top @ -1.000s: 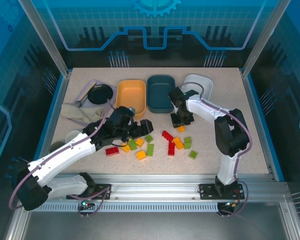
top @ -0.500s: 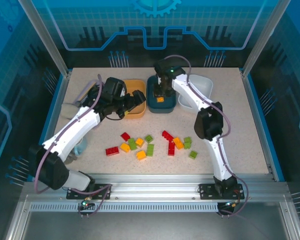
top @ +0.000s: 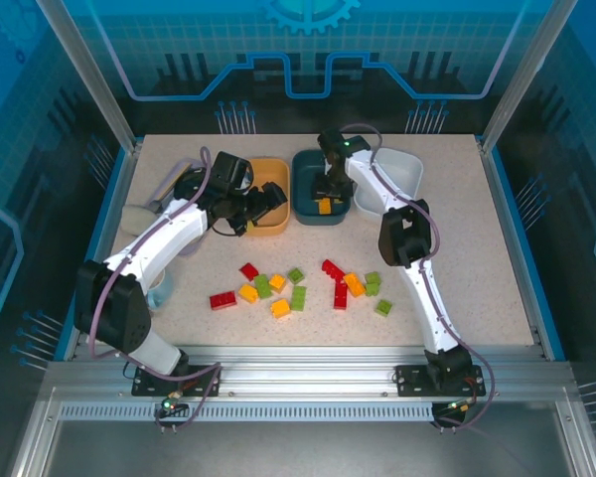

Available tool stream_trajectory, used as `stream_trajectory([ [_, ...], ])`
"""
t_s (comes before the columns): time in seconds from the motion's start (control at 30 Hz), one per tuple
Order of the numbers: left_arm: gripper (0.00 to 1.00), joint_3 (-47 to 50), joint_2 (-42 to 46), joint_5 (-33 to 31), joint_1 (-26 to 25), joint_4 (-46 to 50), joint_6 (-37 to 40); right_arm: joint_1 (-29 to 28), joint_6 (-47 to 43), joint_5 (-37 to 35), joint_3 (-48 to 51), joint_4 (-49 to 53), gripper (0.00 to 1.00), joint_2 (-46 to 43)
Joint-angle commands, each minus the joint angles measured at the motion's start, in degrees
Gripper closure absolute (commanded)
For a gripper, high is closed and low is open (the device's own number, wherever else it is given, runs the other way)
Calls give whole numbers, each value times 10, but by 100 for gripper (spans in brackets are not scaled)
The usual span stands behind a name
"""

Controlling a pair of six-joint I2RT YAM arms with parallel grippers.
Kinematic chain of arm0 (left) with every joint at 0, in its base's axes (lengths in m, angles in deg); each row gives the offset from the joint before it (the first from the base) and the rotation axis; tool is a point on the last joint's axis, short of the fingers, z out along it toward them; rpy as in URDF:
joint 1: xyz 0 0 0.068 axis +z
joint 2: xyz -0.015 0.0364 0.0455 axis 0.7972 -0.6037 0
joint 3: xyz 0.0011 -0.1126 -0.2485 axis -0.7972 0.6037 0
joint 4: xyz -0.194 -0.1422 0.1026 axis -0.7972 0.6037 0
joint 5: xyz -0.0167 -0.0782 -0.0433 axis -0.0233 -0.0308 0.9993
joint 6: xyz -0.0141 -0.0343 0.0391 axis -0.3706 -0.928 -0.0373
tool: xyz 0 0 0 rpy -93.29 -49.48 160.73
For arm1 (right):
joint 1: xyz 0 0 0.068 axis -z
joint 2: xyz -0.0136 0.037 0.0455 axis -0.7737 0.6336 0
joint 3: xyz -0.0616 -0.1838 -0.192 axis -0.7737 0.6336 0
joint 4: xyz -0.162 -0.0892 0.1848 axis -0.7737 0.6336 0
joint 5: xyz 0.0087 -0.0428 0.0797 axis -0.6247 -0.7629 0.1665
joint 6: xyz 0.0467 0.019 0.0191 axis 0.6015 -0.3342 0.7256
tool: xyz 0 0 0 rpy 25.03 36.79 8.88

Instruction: Sort the legos into containers by color

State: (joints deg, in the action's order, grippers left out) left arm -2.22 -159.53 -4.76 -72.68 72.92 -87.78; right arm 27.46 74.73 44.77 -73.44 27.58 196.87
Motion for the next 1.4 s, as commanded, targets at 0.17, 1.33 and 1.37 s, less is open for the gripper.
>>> stream_trajectory([
  [0.17,11,-4,1,4,-32,62,77,-24,-13,1,8,0,43,-97],
  [1.33,34,-59,-239,-116,-211,138,400,-7,113,204,1054,-347,23,-901],
  [1.37,35,-57,-241,-122,-213,137,398,-5,113,208,1054,-348,23,-898],
])
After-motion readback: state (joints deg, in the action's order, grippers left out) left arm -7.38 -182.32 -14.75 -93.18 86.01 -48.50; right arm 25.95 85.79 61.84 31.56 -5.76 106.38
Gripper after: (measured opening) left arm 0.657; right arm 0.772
